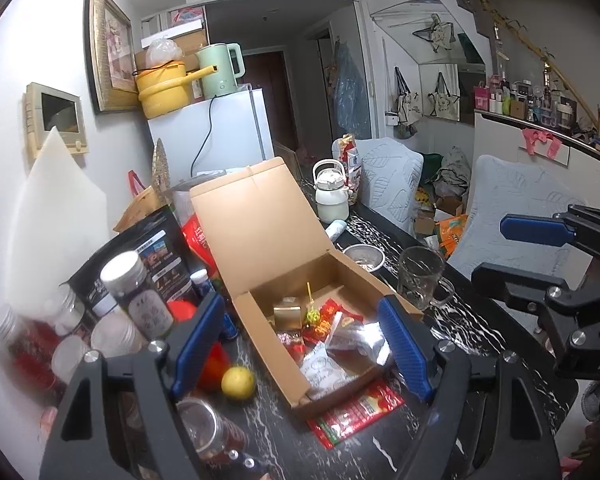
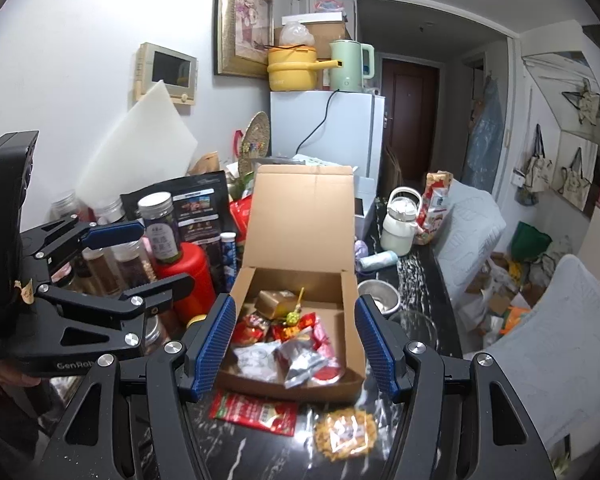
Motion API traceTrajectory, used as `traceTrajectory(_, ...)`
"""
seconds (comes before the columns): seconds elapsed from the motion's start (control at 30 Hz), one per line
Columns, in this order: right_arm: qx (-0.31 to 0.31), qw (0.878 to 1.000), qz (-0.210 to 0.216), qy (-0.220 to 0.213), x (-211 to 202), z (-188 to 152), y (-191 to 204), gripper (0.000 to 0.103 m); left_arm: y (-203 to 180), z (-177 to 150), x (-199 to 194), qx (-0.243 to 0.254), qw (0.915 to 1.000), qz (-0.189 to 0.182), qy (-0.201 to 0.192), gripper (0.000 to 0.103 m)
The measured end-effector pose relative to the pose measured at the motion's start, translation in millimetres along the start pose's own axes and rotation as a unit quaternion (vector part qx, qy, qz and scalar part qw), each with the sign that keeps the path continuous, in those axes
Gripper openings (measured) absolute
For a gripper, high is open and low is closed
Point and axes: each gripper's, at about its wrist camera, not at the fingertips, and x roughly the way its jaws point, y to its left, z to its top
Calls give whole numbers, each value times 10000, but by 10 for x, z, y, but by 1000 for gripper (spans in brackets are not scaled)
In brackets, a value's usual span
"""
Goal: Organize snacks
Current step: 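Withdraw both grippers up and back out of the cardboard box, then move the left gripper to the red spicy-strip bag while the right gripper approaches the bagged waffle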
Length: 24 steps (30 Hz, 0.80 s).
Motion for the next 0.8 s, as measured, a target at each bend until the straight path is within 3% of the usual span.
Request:
traceTrajectory(0.47,-2,9997,67,253,-103,-711,248,62,-201,-696,-88,203,9979,-502,351,79)
traceTrajectory(0.8,119,9983,-11,567,38,-1184,320,62,-288,-1182,149,110,9942,-721,792,79)
